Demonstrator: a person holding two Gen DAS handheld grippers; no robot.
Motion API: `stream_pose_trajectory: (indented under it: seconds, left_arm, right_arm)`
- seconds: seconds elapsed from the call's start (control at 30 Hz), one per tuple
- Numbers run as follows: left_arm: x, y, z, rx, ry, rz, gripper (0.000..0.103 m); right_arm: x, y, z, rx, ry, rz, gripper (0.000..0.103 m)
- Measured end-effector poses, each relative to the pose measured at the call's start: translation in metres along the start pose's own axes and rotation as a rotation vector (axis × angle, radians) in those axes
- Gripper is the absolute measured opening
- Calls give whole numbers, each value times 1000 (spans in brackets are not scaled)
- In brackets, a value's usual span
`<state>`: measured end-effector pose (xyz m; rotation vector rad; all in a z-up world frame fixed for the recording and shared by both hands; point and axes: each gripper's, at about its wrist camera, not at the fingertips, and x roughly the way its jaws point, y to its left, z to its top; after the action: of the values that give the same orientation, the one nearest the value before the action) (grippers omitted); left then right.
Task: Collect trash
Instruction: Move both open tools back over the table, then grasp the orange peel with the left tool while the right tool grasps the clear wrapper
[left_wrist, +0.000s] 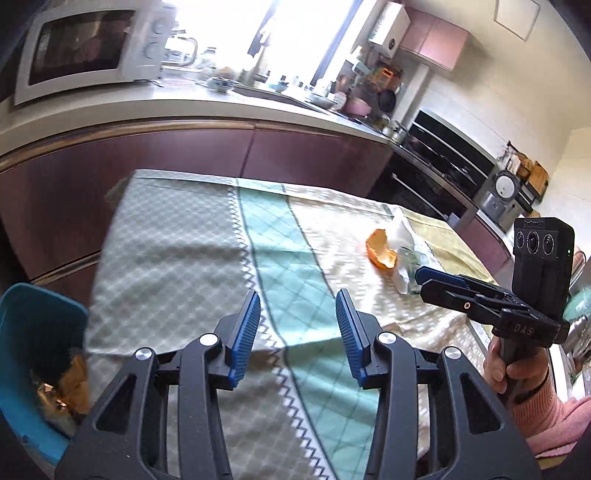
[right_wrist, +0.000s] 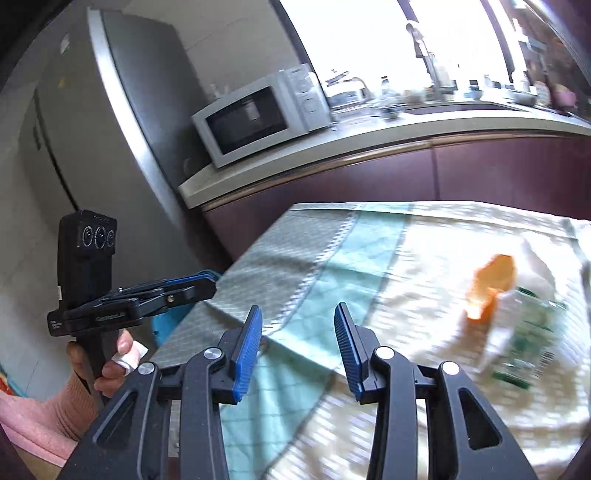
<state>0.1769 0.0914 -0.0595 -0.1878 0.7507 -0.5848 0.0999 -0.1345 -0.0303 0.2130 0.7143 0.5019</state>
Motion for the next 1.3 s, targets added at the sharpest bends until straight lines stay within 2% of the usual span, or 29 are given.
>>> stream_pose_trajectory:
  seconds: [0.17,0.3,0.5,0.73,0.8,0.87,0.93,0.97,1.07,1.3]
  left_arm:
    - [66,-51,4,47,101,-84,41]
    - [113,-90,4,92,159,-98,41]
    - [162,-116,16,133,201,-63,40]
    - [186,-130,33,173,198,-36,40]
    - [192,-133,35,188,202,-30,34]
    - [199,-136,36,196,215,-25,23]
    - [205,-136,35,197,226,-27,13]
    - [207,-135,35,193,235,-34,9]
    - [208,-135,33,195,239,-43,4]
    - [199,-131,32,189,221,-59,3]
  right_arm:
    - [-38,-67,-19,134,-47,-164,39]
    - [-48,-110,-34,228,-58,-224,39]
    - [-40,-136,-38,284,-52,-212,39]
    - [-28,-151,-41,344,-43,-166,39]
    - [-25,-151,-41,348,-40,-167,39]
    - [-22,-154,-41,361,-37,-155,38]
    - [-21,-155,-41,371,-34,-153,32]
    - [-21,-156,-42,375,-32,-146,24]
    - [-21,-156,-43,378,-25,-137,8]
    - [-31,-150,-44,357,-54,-119,1]
